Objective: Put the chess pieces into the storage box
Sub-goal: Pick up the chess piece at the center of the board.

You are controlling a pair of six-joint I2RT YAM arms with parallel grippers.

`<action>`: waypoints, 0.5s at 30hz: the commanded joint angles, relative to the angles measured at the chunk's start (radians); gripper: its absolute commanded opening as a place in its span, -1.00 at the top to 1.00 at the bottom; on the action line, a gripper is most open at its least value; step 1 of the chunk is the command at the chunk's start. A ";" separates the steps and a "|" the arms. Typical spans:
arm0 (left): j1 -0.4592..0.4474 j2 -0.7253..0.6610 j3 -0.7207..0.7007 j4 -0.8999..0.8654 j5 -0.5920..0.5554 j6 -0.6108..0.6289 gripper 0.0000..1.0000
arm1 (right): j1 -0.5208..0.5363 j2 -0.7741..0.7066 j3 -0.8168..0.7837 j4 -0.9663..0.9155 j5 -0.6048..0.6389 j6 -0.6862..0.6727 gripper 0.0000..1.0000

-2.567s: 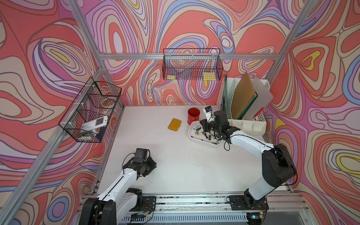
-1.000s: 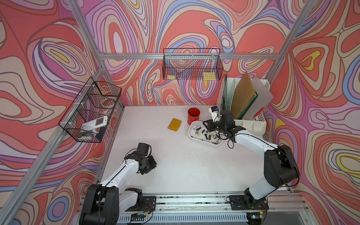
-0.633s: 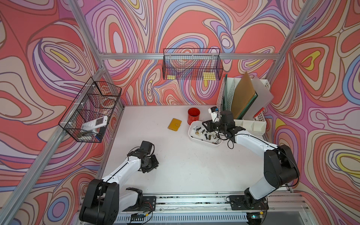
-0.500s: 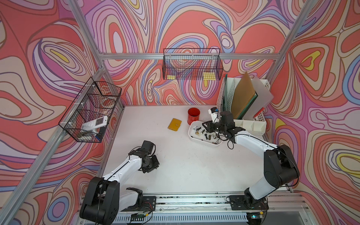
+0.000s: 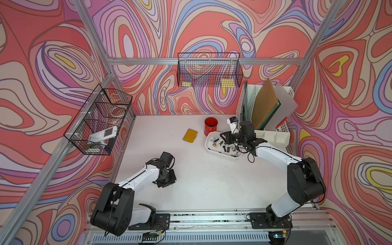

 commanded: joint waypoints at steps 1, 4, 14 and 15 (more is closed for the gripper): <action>-0.019 0.037 0.024 -0.060 -0.040 0.028 0.38 | 0.000 0.003 -0.013 0.007 -0.008 0.005 0.35; -0.029 0.056 0.032 -0.069 -0.050 0.037 0.43 | 0.000 0.001 -0.013 0.005 -0.003 0.003 0.35; -0.047 0.056 0.035 -0.074 -0.048 0.035 0.73 | 0.000 -0.008 -0.014 0.003 -0.004 0.004 0.34; -0.049 0.050 0.036 -0.074 -0.048 0.033 0.75 | 0.000 -0.010 -0.014 0.002 -0.005 0.005 0.35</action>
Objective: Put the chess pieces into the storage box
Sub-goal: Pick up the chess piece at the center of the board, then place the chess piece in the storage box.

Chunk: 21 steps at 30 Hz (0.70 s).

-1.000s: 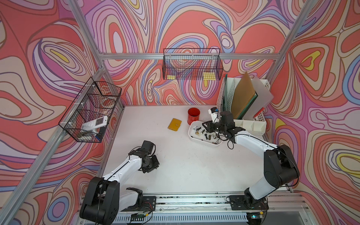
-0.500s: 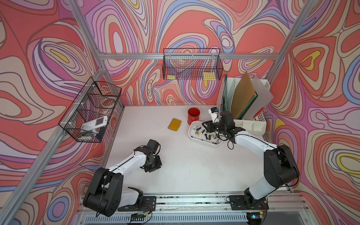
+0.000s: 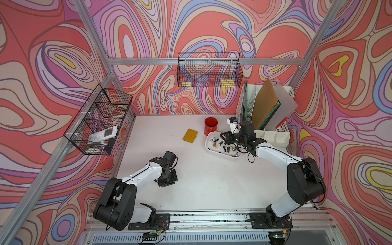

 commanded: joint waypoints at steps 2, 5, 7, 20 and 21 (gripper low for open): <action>-0.014 -0.014 0.015 -0.043 -0.006 -0.001 0.78 | 0.000 -0.019 -0.014 -0.002 -0.004 0.005 0.34; -0.038 -0.062 0.060 -0.039 -0.010 -0.029 0.80 | 0.000 -0.043 -0.020 0.001 -0.006 0.010 0.34; -0.068 -0.081 0.109 -0.025 -0.015 -0.046 0.81 | 0.000 -0.066 -0.029 0.009 -0.007 0.016 0.35; -0.294 0.277 0.630 0.242 -0.034 0.043 0.83 | -0.004 -0.238 -0.122 0.059 0.163 0.065 0.40; -0.308 0.326 0.671 0.263 -0.035 0.059 0.83 | -0.005 -0.253 -0.133 0.070 0.173 0.066 0.40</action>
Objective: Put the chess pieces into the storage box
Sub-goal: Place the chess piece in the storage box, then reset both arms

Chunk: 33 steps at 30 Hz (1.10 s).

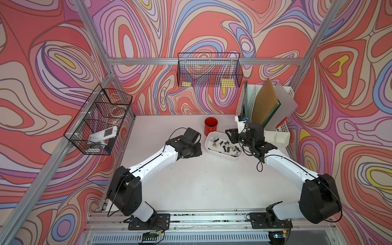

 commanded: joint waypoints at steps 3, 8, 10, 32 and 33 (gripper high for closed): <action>-0.061 0.235 0.191 0.154 0.014 0.108 0.83 | -0.014 -0.064 -0.065 0.049 0.094 0.021 0.40; -0.087 0.421 0.359 0.191 0.032 0.134 0.82 | -0.025 -0.089 -0.082 0.064 0.112 0.012 0.41; -0.087 0.469 0.400 0.198 0.039 0.138 0.78 | -0.030 -0.084 -0.080 0.062 0.107 0.009 0.41; -0.082 0.011 0.081 0.217 -0.390 0.327 0.26 | -0.049 -0.068 -0.049 -0.028 0.256 -0.030 0.38; -0.076 -0.040 0.031 0.218 -0.462 0.349 0.23 | -0.061 -0.078 -0.053 -0.042 0.288 -0.036 0.37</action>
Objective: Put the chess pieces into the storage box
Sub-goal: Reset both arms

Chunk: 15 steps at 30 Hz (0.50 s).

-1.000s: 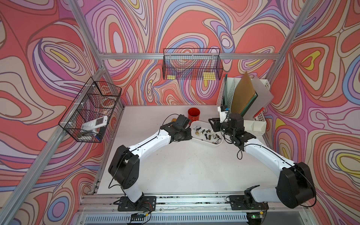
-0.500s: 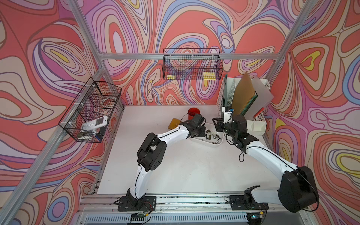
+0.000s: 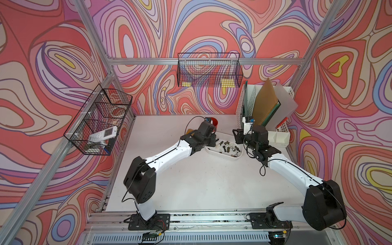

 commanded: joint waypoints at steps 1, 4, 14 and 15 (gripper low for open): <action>0.021 -0.156 -0.137 0.009 -0.281 0.107 0.22 | -0.037 -0.035 0.008 -0.065 0.144 -0.029 0.37; 0.075 -0.279 -0.270 0.011 -0.426 0.172 0.18 | -0.082 -0.090 -0.065 -0.028 0.269 -0.041 0.31; 0.362 -0.369 -0.728 0.489 -0.526 0.404 0.13 | -0.185 0.018 -0.389 0.560 0.420 -0.292 0.02; 0.382 -0.365 -0.776 0.587 -0.500 0.438 0.13 | -0.199 0.051 -0.402 0.617 0.394 -0.287 0.02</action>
